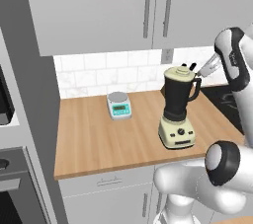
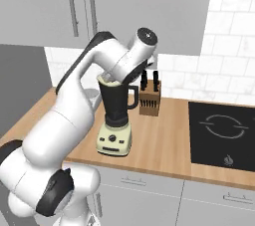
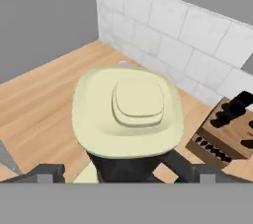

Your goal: Close the lid blender by securely placing the lid on top.

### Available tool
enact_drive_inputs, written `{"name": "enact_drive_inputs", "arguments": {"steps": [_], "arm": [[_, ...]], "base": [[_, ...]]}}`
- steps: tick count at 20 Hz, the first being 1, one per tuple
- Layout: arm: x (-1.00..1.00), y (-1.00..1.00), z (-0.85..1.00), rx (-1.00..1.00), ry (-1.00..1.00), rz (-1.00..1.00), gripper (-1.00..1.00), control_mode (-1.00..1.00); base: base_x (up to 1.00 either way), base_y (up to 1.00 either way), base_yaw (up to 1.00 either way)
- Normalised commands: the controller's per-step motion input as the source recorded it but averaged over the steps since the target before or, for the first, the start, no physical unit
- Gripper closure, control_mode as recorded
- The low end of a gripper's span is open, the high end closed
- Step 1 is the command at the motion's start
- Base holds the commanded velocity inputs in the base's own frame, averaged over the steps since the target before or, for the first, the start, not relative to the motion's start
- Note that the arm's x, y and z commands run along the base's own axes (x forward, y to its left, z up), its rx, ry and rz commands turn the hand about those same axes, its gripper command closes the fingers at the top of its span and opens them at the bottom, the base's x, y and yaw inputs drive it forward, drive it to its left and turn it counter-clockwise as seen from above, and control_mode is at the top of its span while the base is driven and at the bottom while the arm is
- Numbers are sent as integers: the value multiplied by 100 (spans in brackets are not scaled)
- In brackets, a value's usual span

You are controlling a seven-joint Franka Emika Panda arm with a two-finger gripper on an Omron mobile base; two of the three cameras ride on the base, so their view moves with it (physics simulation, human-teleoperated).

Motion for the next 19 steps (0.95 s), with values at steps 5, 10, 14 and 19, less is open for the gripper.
{"name": "enact_drive_inputs", "arguments": {"steps": [5, 10, 14, 19], "arm": [[-100, -86, -16, 10, -58, 0, -100, -100], [-100, -98, -39, 0, -48, 0, -100, -100], [-100, -100, -53, 0, -42, 0, -100, -100], [-89, -98, -33, 6, -33, -6, -100, -100]], "base": [[0, 0, 0], [0, 0, 0], [0, 0, 0], [0, 0, 0]]}}
